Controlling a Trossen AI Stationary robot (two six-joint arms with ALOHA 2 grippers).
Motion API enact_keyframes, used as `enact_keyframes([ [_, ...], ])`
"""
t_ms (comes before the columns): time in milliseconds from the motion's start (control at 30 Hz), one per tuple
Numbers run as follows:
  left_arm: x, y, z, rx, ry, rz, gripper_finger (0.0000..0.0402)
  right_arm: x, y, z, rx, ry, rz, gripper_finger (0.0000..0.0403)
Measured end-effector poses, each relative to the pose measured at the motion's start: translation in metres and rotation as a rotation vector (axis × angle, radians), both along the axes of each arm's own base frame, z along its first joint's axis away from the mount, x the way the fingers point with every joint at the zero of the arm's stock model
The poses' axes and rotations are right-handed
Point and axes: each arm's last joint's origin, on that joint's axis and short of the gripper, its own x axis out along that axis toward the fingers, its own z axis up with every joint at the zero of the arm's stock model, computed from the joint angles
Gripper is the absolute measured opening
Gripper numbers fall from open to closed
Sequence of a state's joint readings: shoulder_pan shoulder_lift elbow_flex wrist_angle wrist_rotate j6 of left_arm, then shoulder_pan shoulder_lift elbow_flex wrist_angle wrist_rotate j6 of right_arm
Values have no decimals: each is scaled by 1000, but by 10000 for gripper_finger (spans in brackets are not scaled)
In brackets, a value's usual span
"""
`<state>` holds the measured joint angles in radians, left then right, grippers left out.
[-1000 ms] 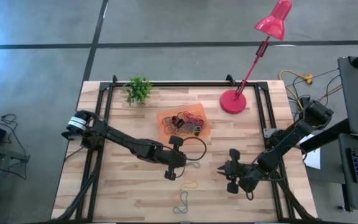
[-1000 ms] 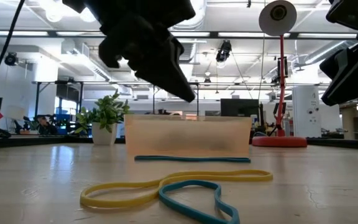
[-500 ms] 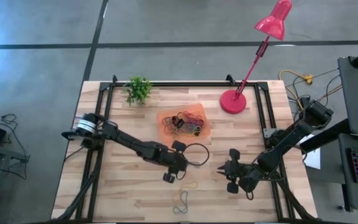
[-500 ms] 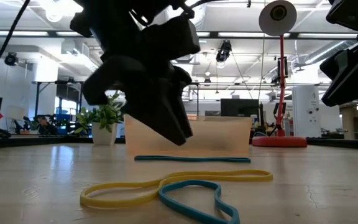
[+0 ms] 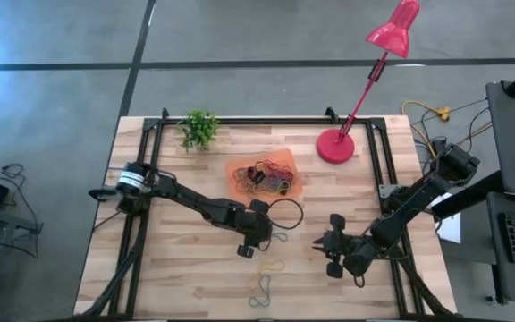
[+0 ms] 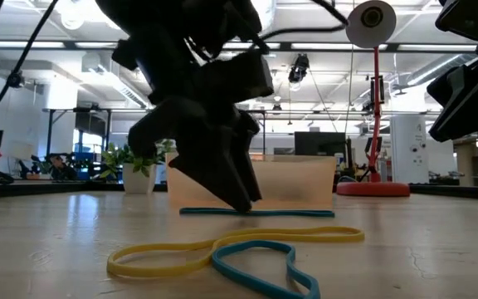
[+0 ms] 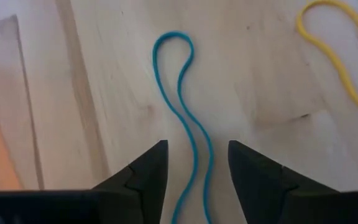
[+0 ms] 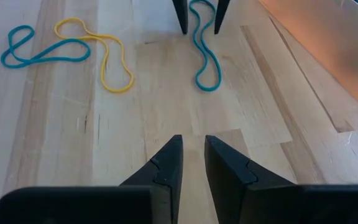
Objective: Pick and place rubber bands into bin
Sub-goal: Put the blue rubber band into the orange bin
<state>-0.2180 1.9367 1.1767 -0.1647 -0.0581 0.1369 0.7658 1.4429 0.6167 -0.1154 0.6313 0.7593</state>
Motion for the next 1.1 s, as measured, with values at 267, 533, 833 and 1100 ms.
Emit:
enact_keyframes([
  [267, 6, 3, -15, -69, 42, -35, 152, 0, 0, 0, 0, 0, 0, 57],
  [533, 7, 1, -21, -144, 69, -58, 152, 0, 0, 0, 1, -1, 0, 57],
  [833, 6, 5, -22, -225, 103, -49, 152, 0, 0, 0, 1, -1, 0, 57],
  [1100, 5, 5, -23, -257, 120, -68, 147, 0, 0, 0, 1, -1, 0, 57],
])
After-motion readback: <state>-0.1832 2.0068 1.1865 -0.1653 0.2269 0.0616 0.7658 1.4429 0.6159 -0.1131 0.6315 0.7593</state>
